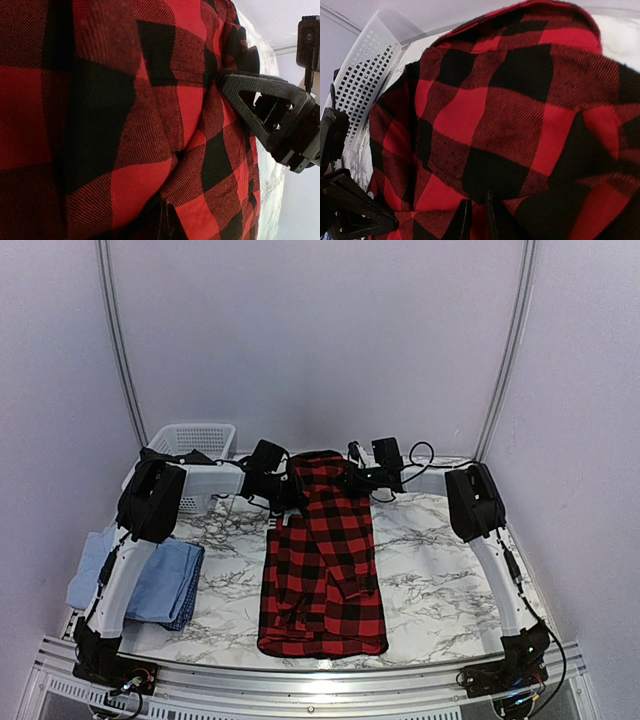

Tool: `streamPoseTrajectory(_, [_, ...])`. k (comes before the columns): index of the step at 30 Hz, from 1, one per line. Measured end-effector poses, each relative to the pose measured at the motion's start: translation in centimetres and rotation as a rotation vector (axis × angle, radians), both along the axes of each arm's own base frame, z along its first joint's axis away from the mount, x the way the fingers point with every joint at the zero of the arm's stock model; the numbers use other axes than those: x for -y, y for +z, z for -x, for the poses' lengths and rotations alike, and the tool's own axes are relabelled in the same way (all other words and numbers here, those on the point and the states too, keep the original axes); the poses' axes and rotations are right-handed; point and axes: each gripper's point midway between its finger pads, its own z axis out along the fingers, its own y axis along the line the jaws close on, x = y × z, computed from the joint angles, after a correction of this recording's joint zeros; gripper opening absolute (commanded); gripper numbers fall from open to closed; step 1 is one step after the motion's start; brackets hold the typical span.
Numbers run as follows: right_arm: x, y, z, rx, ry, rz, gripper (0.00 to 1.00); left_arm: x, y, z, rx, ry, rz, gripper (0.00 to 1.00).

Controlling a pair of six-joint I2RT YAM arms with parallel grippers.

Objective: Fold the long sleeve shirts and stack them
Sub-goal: Adjust the sleeve of the rectangle-folded shirt, then adjust the rectangle-folded shirt at the center of the board.

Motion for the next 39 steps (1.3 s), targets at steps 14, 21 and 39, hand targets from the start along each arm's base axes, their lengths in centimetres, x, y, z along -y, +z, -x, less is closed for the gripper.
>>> streamPoseTrajectory(14, [2.4,1.8,-3.5,-0.008,-0.065,-0.113,0.25,-1.1,-0.3,-0.9,0.008,0.036,-0.007,0.08])
streamPoseTrajectory(21, [3.1,4.4,-1.2,-0.029,-0.059,-0.093,0.26,-2.1,0.2,-1.9,0.023,0.055,-0.002,0.16])
streamPoseTrajectory(39, [2.9,6.2,4.3,-0.051,-0.012,-0.070,0.26,-3.7,3.5,-10.1,0.135,0.175,0.129,0.15])
